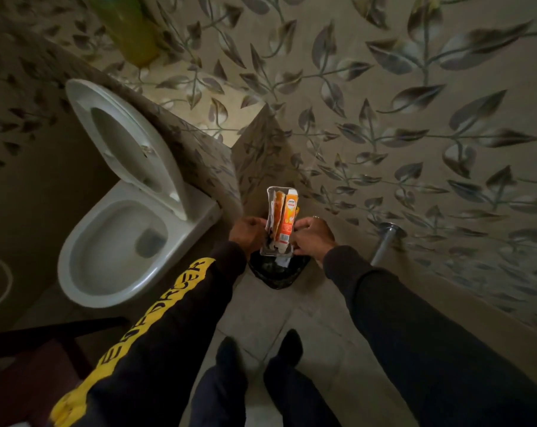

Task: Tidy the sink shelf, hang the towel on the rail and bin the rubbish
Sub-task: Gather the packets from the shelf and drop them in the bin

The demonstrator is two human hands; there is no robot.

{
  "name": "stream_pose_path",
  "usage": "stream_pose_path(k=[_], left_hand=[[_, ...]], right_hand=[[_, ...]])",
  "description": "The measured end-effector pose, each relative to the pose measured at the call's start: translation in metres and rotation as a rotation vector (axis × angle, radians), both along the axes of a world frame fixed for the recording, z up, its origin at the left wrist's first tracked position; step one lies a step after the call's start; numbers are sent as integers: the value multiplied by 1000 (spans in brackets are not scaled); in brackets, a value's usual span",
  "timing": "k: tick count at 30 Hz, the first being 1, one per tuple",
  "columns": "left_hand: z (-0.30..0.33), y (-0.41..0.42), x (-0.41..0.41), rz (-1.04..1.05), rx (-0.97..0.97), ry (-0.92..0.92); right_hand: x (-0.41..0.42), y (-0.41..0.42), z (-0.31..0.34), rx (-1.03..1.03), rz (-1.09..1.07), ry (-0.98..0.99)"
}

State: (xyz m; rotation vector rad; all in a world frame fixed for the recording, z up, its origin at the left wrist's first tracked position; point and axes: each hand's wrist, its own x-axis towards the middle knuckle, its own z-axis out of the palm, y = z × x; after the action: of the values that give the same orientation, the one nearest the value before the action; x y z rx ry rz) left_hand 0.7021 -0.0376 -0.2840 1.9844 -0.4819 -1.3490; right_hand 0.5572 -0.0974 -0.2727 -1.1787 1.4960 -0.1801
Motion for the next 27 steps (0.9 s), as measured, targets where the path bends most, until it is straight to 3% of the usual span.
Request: stream_pose_path(k=[13, 18, 27], left_hand=[[-116, -31, 30, -176, 58, -13], [-179, -33, 31, -238, 81, 4], [-303, -33, 24, -317, 112, 47]], right_hand=[[23, -7, -107, 99, -130, -53], [21, -9, -173, 60, -113, 38], [17, -3, -303, 98, -96, 27]])
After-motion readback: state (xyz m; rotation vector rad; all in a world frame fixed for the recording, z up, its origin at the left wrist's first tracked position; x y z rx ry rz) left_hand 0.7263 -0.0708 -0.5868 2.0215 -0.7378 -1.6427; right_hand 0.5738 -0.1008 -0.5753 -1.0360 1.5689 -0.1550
